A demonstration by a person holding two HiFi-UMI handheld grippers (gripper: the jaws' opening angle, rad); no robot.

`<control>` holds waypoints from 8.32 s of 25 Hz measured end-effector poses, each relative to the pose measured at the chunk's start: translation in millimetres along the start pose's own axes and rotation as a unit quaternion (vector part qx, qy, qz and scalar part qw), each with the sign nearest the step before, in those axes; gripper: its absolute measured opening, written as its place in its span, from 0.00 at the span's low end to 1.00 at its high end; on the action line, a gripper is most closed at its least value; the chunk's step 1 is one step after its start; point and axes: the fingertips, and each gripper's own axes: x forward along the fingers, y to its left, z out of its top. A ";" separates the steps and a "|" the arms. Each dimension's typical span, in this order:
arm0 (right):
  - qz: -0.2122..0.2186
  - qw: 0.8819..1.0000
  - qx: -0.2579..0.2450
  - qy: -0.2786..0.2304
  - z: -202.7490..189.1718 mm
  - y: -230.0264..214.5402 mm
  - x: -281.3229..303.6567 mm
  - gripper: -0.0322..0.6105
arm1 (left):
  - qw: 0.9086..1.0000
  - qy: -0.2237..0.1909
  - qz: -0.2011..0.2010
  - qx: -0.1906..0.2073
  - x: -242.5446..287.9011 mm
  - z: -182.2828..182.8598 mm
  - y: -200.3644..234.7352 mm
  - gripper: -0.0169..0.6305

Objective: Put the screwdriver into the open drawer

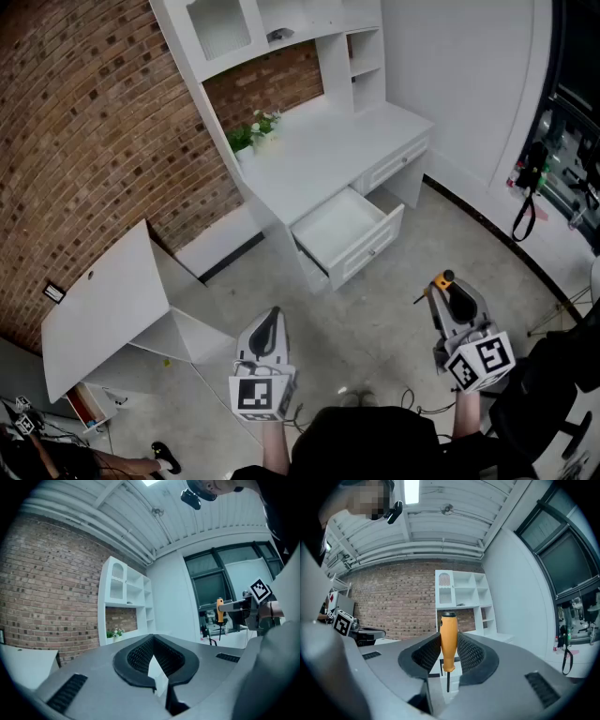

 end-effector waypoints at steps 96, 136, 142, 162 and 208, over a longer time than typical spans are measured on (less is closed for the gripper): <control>0.134 0.977 0.072 0.149 -103.6 -164.5 425.7 0.22 | 0.982 0.126 -0.002 -0.139 408.5 -99.6 65.5 0.04; 0.221 0.831 0.104 0.500 -392.3 -164.2 517.8 0.22 | 0.897 0.364 -0.081 -0.235 511.7 -316.9 10.6 0.04; 0.215 0.805 0.096 0.544 -430.4 -162.4 521.1 0.22 | 0.887 0.384 -0.090 -0.240 518.9 -340.8 2.6 0.04; 0.189 0.757 0.065 0.622 -508.2 -170.4 520.6 0.22 | 0.859 0.435 -0.092 -0.254 525.4 -388.7 -10.9 0.04; 0.188 0.793 0.026 0.579 -487.2 -165.8 538.4 0.17 | 0.873 0.411 -0.074 -0.252 521.8 -367.2 -1.1 0.04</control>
